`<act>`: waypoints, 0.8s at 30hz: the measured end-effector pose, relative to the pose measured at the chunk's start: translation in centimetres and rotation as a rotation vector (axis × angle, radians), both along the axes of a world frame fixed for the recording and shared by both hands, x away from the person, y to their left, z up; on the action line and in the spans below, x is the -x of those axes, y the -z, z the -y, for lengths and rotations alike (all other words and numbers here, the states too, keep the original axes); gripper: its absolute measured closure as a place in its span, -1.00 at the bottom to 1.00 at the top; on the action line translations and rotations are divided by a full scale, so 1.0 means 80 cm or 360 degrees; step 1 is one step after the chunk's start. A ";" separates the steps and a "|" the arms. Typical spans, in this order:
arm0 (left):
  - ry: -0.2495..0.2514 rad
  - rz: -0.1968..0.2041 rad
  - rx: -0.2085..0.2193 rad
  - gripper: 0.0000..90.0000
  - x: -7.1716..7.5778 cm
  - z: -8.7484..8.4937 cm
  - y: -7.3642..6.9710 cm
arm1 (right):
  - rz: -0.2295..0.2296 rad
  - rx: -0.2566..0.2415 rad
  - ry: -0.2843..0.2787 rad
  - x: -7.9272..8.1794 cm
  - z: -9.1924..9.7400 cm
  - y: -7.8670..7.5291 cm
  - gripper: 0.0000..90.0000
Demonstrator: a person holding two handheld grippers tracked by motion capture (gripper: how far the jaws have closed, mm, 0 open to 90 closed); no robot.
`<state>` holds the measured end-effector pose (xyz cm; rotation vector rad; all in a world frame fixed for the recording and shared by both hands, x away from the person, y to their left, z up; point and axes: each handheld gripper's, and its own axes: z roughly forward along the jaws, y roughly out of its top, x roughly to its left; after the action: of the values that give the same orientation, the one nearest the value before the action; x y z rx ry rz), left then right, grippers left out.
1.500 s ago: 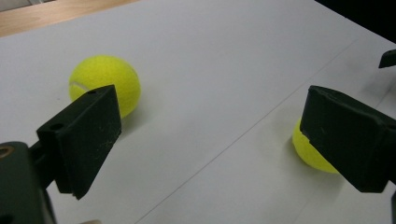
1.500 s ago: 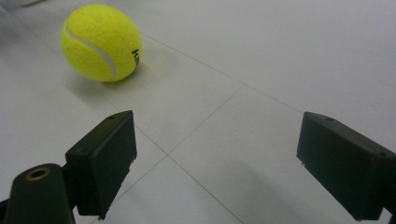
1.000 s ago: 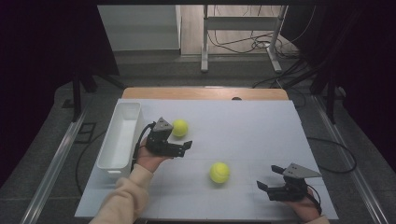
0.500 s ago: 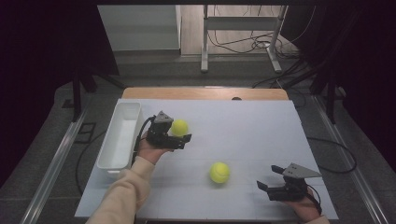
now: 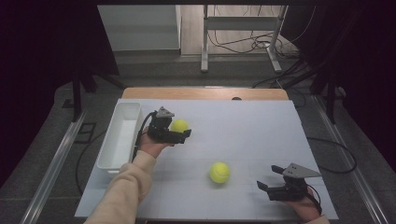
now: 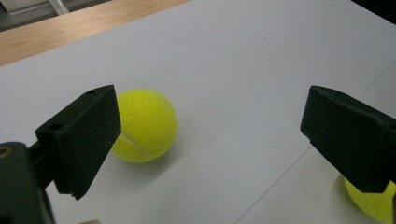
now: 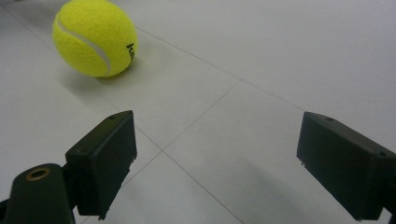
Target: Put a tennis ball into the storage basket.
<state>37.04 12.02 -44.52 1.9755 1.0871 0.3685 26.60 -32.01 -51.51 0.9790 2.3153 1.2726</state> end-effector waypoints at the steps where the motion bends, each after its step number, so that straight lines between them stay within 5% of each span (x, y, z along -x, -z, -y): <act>1: 0.0000 -0.0002 -0.0007 -0.87 -0.001 -0.001 0.000 | 0.0001 -0.0001 0.0001 0.000 0.000 0.000 -0.72; 24: -0.0143 -0.0124 -0.0016 -0.87 -0.039 -0.024 0.021 | 0.0003 0.0006 0.0000 0.000 0.000 0.000 -0.72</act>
<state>40.16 13.95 -46.20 1.9686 1.2284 0.3475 26.64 -32.00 -51.54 0.9761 2.3154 1.2683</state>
